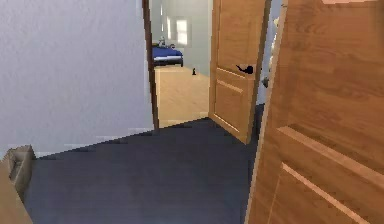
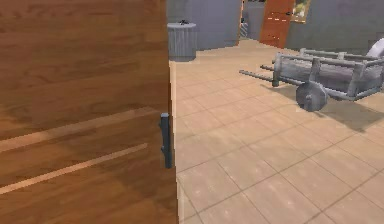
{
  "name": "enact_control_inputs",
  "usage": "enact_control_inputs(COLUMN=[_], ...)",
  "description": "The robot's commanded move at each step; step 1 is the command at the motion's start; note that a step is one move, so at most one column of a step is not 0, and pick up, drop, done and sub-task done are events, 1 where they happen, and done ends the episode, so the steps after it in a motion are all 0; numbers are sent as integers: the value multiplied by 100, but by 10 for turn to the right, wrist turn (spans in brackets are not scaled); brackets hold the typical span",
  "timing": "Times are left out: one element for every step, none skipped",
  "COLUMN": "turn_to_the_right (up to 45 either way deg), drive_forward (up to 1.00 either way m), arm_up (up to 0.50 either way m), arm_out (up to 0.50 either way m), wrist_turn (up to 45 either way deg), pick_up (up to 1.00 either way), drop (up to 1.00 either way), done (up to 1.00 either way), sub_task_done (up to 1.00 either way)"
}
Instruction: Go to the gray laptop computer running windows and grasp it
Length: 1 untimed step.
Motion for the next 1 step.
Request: enact_control_inputs(turn_to_the_right=[90], drive_forward=[0], arm_up=[0], arm_out=[0], wrist_turn=[0], pick_up=[0], drop=[0], done=[0], sub_task_done=[0])
